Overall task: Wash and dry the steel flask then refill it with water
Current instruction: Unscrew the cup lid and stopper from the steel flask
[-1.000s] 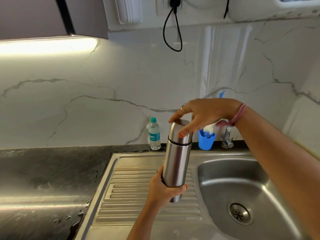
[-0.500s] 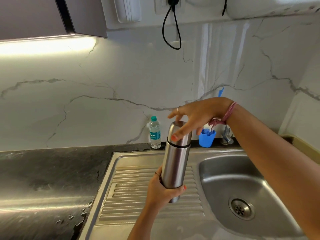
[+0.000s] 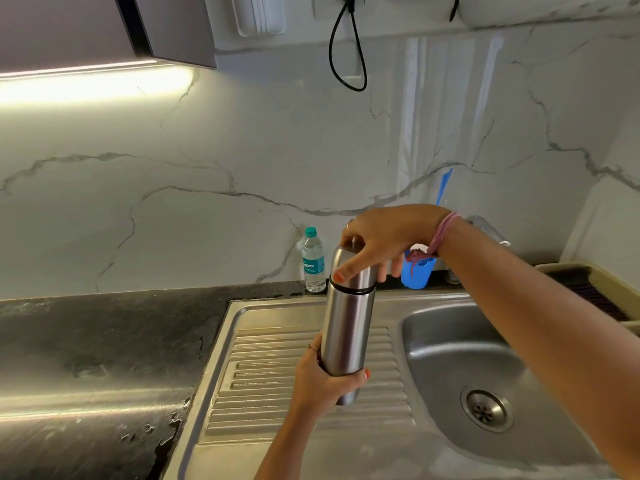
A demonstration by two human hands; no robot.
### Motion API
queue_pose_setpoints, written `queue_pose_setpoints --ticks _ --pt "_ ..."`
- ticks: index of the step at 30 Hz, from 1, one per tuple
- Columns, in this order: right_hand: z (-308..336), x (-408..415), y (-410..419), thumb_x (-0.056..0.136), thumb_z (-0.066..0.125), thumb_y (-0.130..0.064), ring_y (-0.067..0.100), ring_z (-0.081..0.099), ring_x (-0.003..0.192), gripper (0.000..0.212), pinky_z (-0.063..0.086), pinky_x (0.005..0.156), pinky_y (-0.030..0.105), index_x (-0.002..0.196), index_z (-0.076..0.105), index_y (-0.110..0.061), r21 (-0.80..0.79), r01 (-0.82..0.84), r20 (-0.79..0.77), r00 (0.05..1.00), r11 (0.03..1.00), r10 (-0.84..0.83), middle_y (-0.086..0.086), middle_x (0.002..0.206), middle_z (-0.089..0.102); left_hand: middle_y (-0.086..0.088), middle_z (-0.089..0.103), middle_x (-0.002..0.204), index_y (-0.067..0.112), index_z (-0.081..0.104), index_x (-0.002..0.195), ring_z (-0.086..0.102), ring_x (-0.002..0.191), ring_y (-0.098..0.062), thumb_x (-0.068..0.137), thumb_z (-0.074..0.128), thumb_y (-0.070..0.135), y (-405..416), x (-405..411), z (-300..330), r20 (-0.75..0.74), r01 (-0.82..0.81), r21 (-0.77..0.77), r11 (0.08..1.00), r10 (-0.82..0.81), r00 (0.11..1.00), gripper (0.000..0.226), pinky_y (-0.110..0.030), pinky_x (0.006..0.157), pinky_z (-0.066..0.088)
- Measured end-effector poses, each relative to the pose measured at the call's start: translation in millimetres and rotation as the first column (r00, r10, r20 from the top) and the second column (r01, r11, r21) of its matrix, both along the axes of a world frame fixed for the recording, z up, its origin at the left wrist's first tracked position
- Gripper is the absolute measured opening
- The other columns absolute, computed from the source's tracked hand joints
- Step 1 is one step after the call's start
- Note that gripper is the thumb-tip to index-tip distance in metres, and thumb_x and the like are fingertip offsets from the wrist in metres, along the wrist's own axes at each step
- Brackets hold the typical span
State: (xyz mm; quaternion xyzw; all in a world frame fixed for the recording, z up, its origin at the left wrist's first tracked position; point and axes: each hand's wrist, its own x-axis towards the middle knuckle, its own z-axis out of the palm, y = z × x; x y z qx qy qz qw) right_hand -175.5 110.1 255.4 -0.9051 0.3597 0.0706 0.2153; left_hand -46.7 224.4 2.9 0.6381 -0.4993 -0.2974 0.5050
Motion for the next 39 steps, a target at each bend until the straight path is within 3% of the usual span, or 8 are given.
queue_pose_setpoints --ticks 6,12,15,17,20,27,35,39 --pt "11.7 -22.4 -15.2 0.08 0.077 -0.026 0.012 0.069 0.087 0.053 0.057 0.065 0.023 0.128 0.055 -0.026 0.042 -0.103 0.343 0.936 0.994 0.082 -0.006 0.12 0.055 0.01 0.068 0.105 0.034 0.055 0.118 0.066 0.09 0.001 0.056 0.096 0.019 2.2 8.5 -6.6 -0.028 -0.017 0.025 1.0 0.018 0.999 0.076 -0.02 0.074 0.057" --pt "-13.7 -45.4 -26.3 0.08 0.072 -0.037 0.017 0.072 0.083 0.053 0.057 0.064 0.022 0.128 0.053 -0.024 0.087 0.11 0.558 0.818 0.99 -0.14 -0.007 0.114 0.059 0.01 0.071 0.098 0.032 0.059 0.113 0.068 0.084 -0.002 0.053 0.096 0.015 7.6 20.6 -19.1 -0.075 -0.074 0.04 0.996 0.077 0.994 0.072 -0.02 0.069 0.056" --pt "-55.3 -49.4 -36.0 0.082 0.072 -0.038 0.013 0.069 0.075 0.051 0.055 0.059 0.018 0.125 0.05 -0.02 0.04 0.249 0.61 0.761 0.968 -0.221 -0.005 0.111 0.059 0.006 0.072 0.1 0.033 0.059 0.112 0.07 0.085 -0.006 0.046 0.095 0.028 9.1 24.3 -23.5 -0.12 -0.085 0.061 0.994 0.092 0.988 0.076 -0.032 0.077 0.06" --pt "-90.6 -51.4 -40.9 0.081 0.073 -0.039 0.011 0.065 0.08 0.051 0.054 0.06 0.016 0.121 0.049 -0.019 0.032 0.293 0.566 0.783 0.956 -0.259 -0.006 0.107 0.056 0.005 0.072 0.101 0.032 0.059 0.112 0.071 0.086 -0.008 0.041 0.093 0.036 9.9 26.6 -25.7 -0.141 -0.094 0.064 0.994 0.102 0.985 0.079 -0.038 0.079 0.061" --pt "-148.1 -50.7 -39.3 0.076 0.077 -0.045 0.011 0.06 0.096 0.054 0.053 0.077 0.02 0.117 0.051 -0.02 0.042 0.276 0.424 0.865 0.96 -0.268 -0.007 0.108 0.057 0.006 0.072 0.101 0.034 0.059 0.113 0.07 0.086 -0.007 0.041 0.092 0.038 11.9 29.4 -28.3 -0.128 -0.106 0.06 0.993 0.113 0.985 0.079 -0.034 0.077 0.061" --pt "-253.4 -40.6 -13.8 0.071 0.077 -0.029 0.012 0.055 0.102 0.058 0.052 0.09 0.029 0.123 0.052 -0.029 0.101 0.161 0.11 0.979 0.982 -0.172 -0.006 0.116 0.054 0.007 0.071 0.1 0.037 0.058 0.11 0.068 0.084 -0.004 0.045 0.092 0.032 17.1 32.6 -32.3 -0.118 -0.122 0.073 0.99 0.13 0.984 0.074 -0.034 0.074 0.061" --pt "-297.0 -31.9 -3.5 0.068 0.074 -0.031 0.015 0.053 0.106 0.061 0.05 0.088 0.032 0.124 0.05 -0.032 0.016 0.078 -0.046 0.996 0.997 -0.077 -0.005 0.12 0.057 0.007 0.069 0.103 0.039 0.055 0.11 0.066 0.084 0.001 0.051 0.096 0.021 18.8 34.4 -39.8 -0.101 -0.122 0.081 0.989 0.13 0.986 0.074 -0.021 0.071 0.055" --pt "-302.4 -28.6 -1.7 0.07 0.075 -0.032 0.017 0.052 0.106 0.063 0.048 0.088 0.03 0.128 0.048 -0.03 0.0 0.071 -0.068 0.995 0.997 -0.071 -0.002 0.122 0.054 0.008 0.07 0.102 0.038 0.056 0.113 0.067 0.085 -0.001 0.052 0.096 0.023 19.5 35.0 -42.2 -0.096 -0.119 0.086 0.989 0.127 0.987 0.075 -0.025 0.073 0.056"
